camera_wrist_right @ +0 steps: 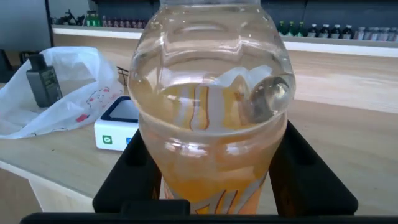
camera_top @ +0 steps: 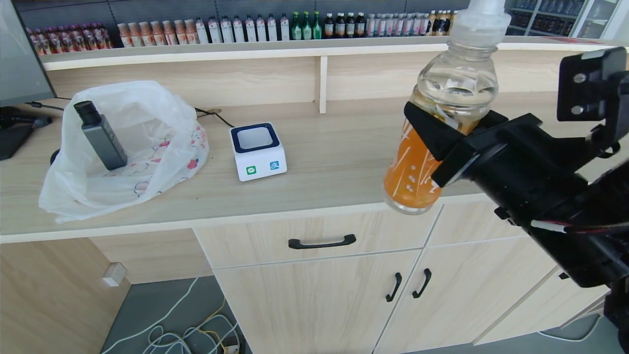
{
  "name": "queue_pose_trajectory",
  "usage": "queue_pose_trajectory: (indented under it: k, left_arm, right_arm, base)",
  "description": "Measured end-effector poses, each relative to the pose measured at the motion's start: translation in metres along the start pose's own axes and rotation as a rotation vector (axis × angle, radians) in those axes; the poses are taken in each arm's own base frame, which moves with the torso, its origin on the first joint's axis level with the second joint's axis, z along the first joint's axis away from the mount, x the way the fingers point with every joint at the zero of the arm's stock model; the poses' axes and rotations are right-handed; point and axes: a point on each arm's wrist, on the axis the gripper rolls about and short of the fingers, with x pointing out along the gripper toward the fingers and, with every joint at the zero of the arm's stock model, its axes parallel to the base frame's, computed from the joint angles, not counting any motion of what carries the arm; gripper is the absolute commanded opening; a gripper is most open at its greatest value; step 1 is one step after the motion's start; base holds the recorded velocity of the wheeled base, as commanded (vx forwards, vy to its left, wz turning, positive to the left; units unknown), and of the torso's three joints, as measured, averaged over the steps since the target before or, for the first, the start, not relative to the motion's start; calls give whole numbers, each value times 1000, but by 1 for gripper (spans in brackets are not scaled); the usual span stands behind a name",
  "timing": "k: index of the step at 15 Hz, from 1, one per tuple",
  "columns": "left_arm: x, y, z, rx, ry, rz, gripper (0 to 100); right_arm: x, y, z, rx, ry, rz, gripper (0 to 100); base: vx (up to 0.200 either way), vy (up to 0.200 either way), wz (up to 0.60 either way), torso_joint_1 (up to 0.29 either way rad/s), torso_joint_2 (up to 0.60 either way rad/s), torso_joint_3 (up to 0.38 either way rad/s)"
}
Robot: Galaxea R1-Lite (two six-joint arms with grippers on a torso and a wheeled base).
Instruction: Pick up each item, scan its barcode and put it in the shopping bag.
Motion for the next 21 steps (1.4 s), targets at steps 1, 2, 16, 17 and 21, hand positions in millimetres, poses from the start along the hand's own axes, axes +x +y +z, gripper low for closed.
queue_pose_trajectory:
  k: [1,2,16,17,21]
  left_arm:
    - [0,0,0,0,0,0,100]
    - [0,0,0,0,0,0,100]
    - [0,0,0,0,0,0,100]
    - [0,0,0,0,0,0,100]
    - [0,0,0,0,0,0,100]
  right_arm:
    - [-10,7,3,-26,-24,27,0]
    - [-17,12,4,-45,-30,50,0]
    - [-91,87,-3,-428,-85,473,0]
    - [-96,89,-4,-472,-108,515,0]
    - [-109,93,-4,-636,-191,561,0]
  base:
    - [0,0,0,0,0,0]
    - [0,0,0,0,0,0]
    - [0,0,0,0,0,0]
    - [0,0,0,0,0,0]
    - [0,0,0,0,0,0]
